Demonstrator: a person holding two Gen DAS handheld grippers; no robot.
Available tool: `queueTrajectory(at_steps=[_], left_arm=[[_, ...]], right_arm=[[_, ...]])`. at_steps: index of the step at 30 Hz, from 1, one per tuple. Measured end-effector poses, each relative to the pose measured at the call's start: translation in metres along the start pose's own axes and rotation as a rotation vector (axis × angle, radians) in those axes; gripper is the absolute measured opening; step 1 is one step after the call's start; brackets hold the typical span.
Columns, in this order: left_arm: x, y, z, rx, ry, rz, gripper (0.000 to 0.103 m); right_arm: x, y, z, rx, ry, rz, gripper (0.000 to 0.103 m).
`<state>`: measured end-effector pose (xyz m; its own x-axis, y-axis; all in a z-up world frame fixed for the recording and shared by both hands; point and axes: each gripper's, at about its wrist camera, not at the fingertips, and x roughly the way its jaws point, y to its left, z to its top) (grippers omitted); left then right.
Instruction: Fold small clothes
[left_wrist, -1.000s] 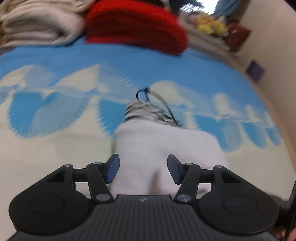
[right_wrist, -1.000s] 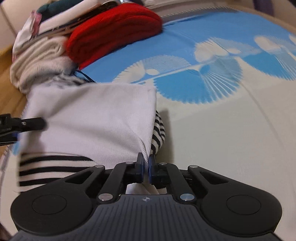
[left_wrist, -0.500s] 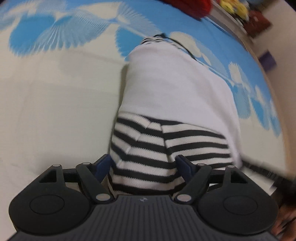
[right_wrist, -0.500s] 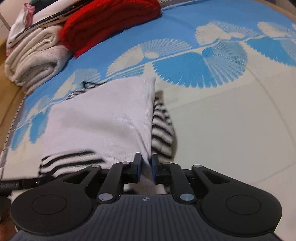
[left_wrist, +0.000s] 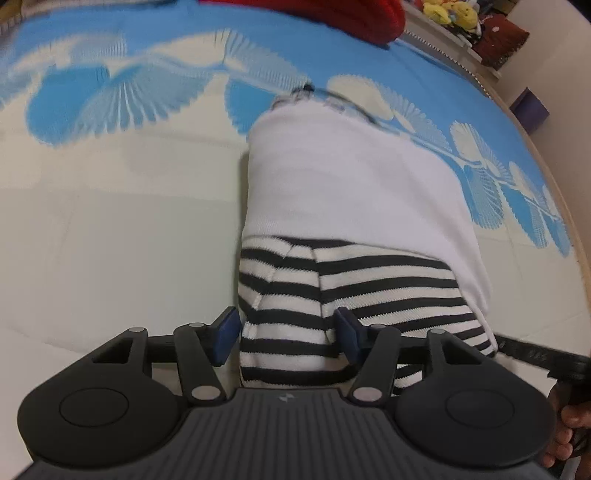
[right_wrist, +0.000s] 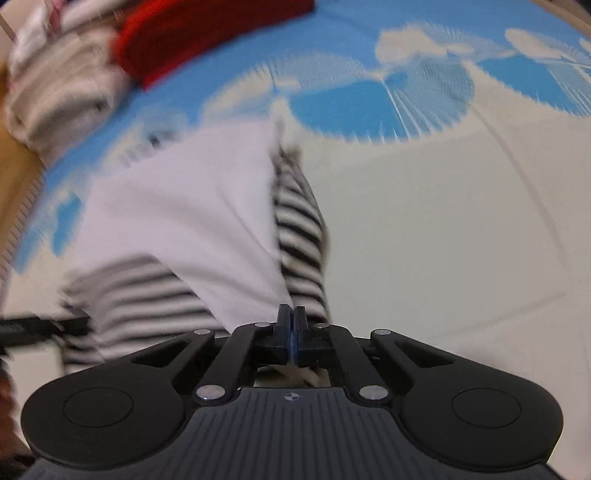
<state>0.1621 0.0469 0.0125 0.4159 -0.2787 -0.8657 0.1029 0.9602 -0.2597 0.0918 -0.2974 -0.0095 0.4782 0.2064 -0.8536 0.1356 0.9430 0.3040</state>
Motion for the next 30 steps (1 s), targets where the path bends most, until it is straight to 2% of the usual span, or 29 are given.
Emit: queueTrajectory(at_steps=[2, 3, 4, 6, 8, 11, 13, 14, 15, 16, 18, 20, 23, 26, 28, 30], left_arm=[[-0.009, -0.009, -0.002, 0.057, -0.040, 0.012, 0.057], [-0.007, -0.012, -0.003, 0.089, -0.031, 0.037, 0.059], [-0.006, -0.013, -0.009, 0.113, -0.014, 0.058, 0.065], [-0.003, -0.014, -0.012, 0.142, 0.002, 0.098, 0.072], [-0.017, -0.019, -0.013, 0.165, -0.026, 0.128, 0.072], [-0.053, -0.029, -0.019, 0.205, -0.145, 0.182, 0.072], [-0.087, -0.038, -0.030, 0.225, -0.269, 0.187, 0.078], [-0.100, -0.042, -0.037, 0.231, -0.319, 0.191, 0.081], [-0.118, -0.047, -0.047, 0.238, -0.381, 0.199, 0.085], [-0.130, -0.052, -0.056, 0.244, -0.422, 0.201, 0.085], [-0.157, -0.060, -0.079, 0.238, -0.506, 0.192, 0.085], [-0.176, -0.067, -0.102, 0.212, -0.563, 0.170, 0.085], [-0.195, -0.077, -0.134, 0.174, -0.581, 0.141, 0.085], [-0.191, -0.086, -0.161, 0.152, -0.554, 0.130, 0.086], [-0.178, -0.088, -0.180, 0.140, -0.541, 0.162, 0.103], [-0.161, -0.091, -0.189, 0.127, -0.470, 0.221, 0.103]], right_arm=[[0.006, -0.004, -0.005, 0.006, 0.027, -0.038, 0.000], [0.007, -0.005, -0.006, 0.015, 0.031, -0.035, 0.000], [0.005, -0.004, -0.005, 0.019, 0.022, -0.029, 0.000], [-0.006, -0.001, -0.003, -0.003, -0.032, -0.023, 0.000], [-0.020, 0.004, -0.003, -0.036, -0.093, -0.037, 0.001], [-0.043, 0.007, -0.001, -0.074, -0.130, -0.065, 0.010], [-0.065, 0.011, 0.000, -0.119, -0.177, -0.058, 0.025], [-0.082, 0.015, -0.002, -0.145, -0.226, -0.053, 0.028], [-0.100, 0.019, -0.006, -0.171, -0.282, -0.049, 0.036], [-0.117, 0.023, -0.011, -0.194, -0.332, -0.048, 0.044], [-0.145, 0.027, -0.025, -0.227, -0.401, -0.045, 0.051], [-0.165, 0.029, -0.039, -0.253, -0.435, -0.051, 0.053], [-0.182, 0.030, -0.066, -0.270, -0.451, -0.098, 0.056], [-0.183, 0.025, -0.091, -0.252, -0.429, -0.124, 0.057], [-0.180, 0.025, -0.105, -0.242, -0.403, -0.120, 0.057], [-0.170, 0.025, -0.115, -0.234, -0.370, -0.122, 0.057]])
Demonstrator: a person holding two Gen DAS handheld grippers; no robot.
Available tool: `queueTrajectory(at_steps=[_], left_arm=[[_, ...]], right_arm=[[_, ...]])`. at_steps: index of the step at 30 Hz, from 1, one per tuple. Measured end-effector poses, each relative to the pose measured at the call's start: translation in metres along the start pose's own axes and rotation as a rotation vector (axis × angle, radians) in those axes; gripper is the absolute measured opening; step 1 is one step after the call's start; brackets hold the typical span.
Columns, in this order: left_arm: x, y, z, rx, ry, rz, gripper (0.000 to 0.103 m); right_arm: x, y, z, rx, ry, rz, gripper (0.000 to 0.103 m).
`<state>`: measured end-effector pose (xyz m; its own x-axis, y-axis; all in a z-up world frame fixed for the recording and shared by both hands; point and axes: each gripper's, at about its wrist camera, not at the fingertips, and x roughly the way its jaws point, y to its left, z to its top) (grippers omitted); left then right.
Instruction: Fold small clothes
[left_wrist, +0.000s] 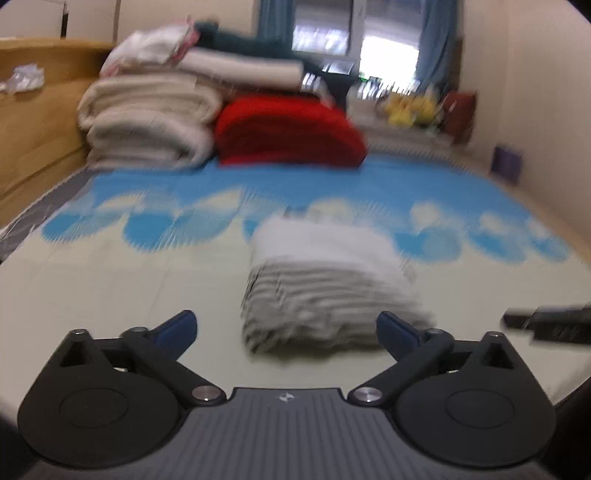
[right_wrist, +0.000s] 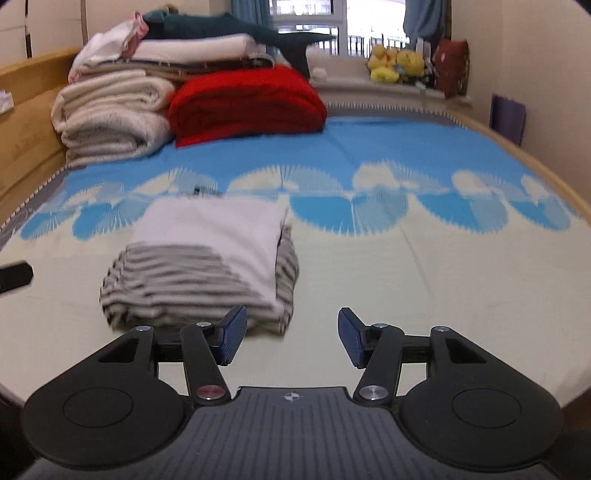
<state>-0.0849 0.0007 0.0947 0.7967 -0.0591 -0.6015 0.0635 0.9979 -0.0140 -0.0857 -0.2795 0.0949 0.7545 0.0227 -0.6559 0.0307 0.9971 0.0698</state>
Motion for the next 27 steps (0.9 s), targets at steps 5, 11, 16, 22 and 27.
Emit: queueTrajectory(at_steps=[5, 11, 16, 22, 27], left_arm=[[0.012, -0.004, -0.002, -0.014, 0.015, 0.020, 0.103], [0.026, -0.009, -0.004, -0.008, 0.030, 0.022, 0.103], [0.031, -0.011, -0.002, -0.008, 0.031, 0.022, 0.103], [0.032, -0.008, -0.001, -0.022, 0.023, 0.026, 0.103], [0.033, -0.008, -0.001, -0.016, 0.022, 0.022, 0.103]], right_arm=[[0.007, 0.015, -0.012, -0.030, 0.020, 0.000, 0.057], [0.012, 0.024, -0.019, -0.061, 0.030, 0.009, 0.057], [0.012, 0.026, -0.018, -0.065, 0.020, 0.012, 0.057], [0.013, 0.027, -0.018, -0.068, 0.015, 0.011, 0.057], [0.013, 0.026, -0.017, -0.067, 0.011, 0.013, 0.057]])
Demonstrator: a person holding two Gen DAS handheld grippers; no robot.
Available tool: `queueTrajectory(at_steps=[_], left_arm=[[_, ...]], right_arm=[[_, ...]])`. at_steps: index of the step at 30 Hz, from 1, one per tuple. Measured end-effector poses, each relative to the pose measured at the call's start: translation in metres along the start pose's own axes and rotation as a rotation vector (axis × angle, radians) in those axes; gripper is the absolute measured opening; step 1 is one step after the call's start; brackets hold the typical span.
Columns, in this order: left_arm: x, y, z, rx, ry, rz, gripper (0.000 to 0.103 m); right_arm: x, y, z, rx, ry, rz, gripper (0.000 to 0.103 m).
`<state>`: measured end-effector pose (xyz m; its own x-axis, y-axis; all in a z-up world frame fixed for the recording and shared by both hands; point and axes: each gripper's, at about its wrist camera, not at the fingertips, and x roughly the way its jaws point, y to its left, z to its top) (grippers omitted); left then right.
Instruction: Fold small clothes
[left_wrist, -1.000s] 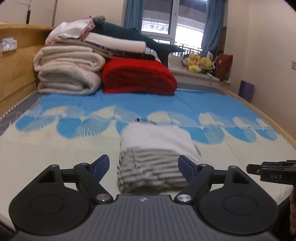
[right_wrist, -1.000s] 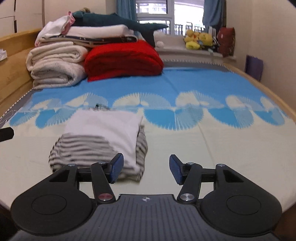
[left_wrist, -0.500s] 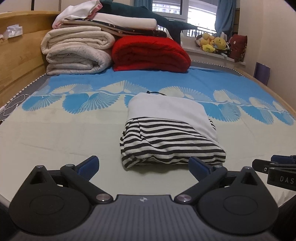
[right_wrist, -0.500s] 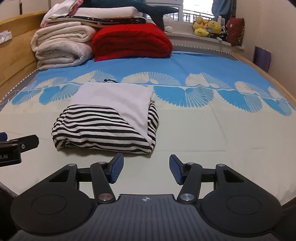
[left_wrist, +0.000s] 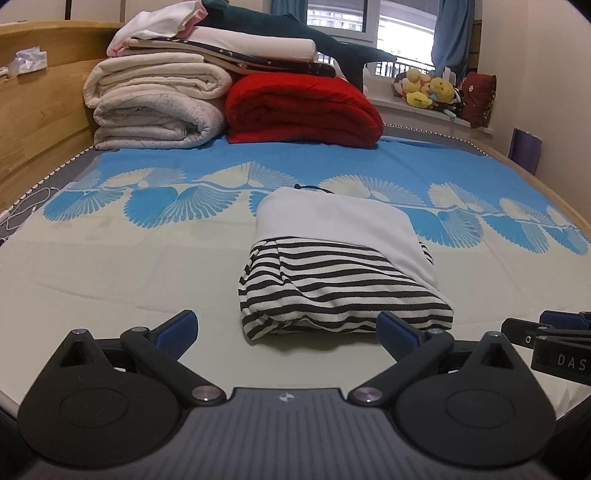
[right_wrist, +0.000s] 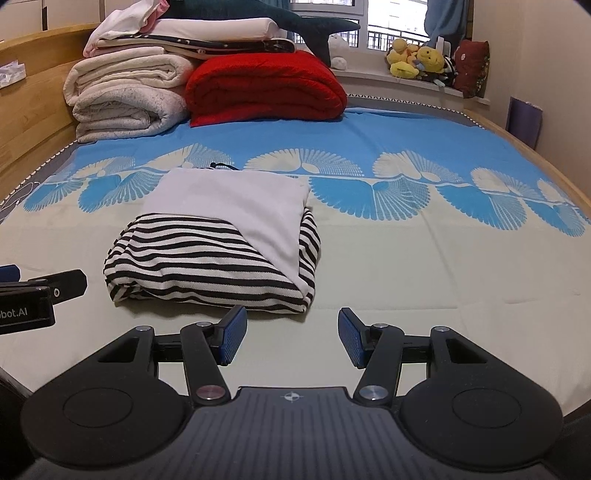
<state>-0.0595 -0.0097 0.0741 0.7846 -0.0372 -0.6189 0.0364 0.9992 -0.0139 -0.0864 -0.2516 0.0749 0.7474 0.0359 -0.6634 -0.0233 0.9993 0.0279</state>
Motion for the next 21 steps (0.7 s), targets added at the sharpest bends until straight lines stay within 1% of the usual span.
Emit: queueTrajectory(at_steps=[8, 21], left_arm=[[0.0004, -0.0001, 0.0004, -0.004, -0.005, -0.022, 0.103], [0.0003, -0.0019, 0.0003, 0.008, -0.011, -0.021, 0.103]], right_arm=[[0.0013, 0.0018, 0.0007, -0.005, 0.001, 0.001, 0.057], [0.0028, 0.0034, 0.0003, -0.013, 0.001, -0.004, 0.057]])
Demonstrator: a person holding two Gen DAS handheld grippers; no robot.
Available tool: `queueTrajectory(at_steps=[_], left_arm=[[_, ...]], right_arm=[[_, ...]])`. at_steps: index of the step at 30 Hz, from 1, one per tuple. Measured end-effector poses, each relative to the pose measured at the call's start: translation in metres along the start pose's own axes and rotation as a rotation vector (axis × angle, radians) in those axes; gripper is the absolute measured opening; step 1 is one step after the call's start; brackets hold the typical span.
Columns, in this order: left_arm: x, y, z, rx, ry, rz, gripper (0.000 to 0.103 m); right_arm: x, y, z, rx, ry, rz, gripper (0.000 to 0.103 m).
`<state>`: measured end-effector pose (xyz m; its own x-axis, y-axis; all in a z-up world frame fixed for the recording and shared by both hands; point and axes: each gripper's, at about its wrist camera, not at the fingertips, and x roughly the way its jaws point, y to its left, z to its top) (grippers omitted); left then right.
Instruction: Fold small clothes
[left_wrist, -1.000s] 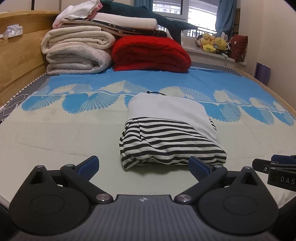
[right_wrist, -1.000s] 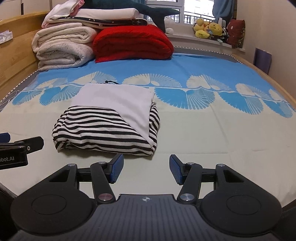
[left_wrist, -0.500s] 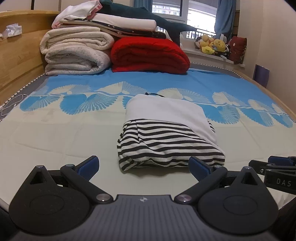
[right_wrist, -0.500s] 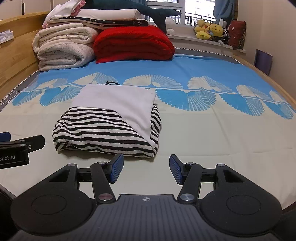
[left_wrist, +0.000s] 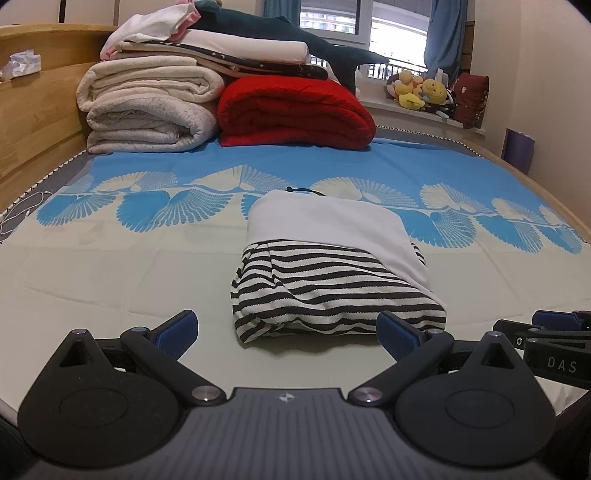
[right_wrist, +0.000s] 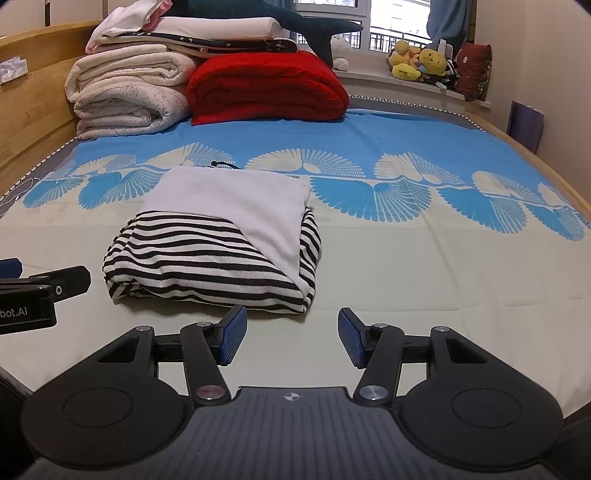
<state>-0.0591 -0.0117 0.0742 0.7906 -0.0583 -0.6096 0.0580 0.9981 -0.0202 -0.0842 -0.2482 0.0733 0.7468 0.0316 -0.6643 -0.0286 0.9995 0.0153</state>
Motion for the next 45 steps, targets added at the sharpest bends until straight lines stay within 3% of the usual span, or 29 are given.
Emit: queueTrajectory(at_steps=[45], left_arm=[[-0.0026, -0.0004, -0.0011, 0.034, -0.030, 0.000, 0.103]], right_arm=[[0.0002, 0.0001, 0.0001, -0.001, -0.001, -0.001, 0.057]])
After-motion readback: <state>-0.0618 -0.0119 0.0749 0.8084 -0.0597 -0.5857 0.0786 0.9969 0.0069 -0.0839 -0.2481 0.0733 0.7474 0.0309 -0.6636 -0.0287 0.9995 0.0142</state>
